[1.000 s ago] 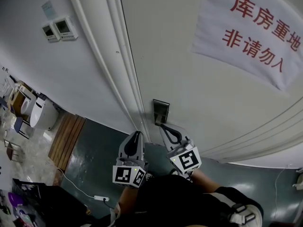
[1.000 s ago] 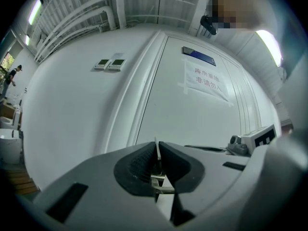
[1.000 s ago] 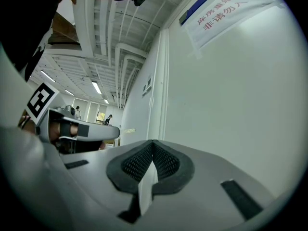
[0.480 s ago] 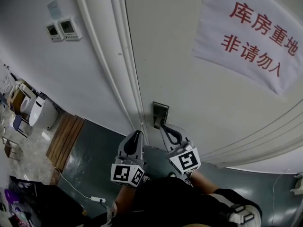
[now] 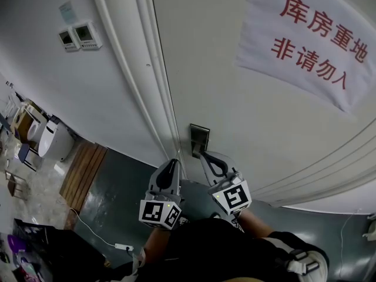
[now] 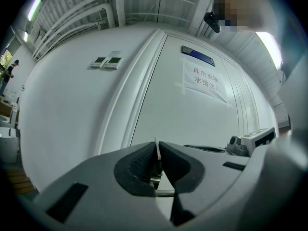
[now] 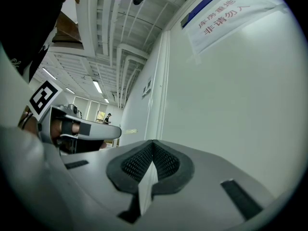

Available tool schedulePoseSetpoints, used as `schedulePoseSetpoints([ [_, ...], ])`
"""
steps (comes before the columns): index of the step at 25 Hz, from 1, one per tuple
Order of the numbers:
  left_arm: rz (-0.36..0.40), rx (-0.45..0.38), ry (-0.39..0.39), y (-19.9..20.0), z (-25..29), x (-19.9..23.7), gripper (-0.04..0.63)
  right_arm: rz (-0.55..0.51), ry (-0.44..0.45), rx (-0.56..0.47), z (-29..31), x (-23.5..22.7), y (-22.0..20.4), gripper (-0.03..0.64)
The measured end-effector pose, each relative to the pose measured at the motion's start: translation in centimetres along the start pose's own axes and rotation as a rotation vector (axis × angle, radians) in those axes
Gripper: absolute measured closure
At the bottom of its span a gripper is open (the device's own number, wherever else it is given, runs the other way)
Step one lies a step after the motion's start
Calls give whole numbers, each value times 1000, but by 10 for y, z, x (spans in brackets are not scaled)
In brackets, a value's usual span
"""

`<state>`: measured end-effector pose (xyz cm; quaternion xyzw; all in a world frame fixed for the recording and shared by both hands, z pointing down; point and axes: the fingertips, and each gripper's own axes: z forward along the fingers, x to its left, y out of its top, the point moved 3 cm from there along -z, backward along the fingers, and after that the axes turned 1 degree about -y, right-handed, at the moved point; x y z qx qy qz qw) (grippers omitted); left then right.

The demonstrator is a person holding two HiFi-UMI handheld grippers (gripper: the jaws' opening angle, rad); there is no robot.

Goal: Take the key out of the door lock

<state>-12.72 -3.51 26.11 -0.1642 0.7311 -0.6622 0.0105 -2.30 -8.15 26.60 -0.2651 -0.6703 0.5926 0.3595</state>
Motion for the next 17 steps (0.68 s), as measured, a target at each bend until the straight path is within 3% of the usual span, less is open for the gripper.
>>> schedulePoseSetpoints([
  [17, 3, -13, -29, 0, 5, -9, 558, 12, -31, 3, -9, -6, -7, 609],
])
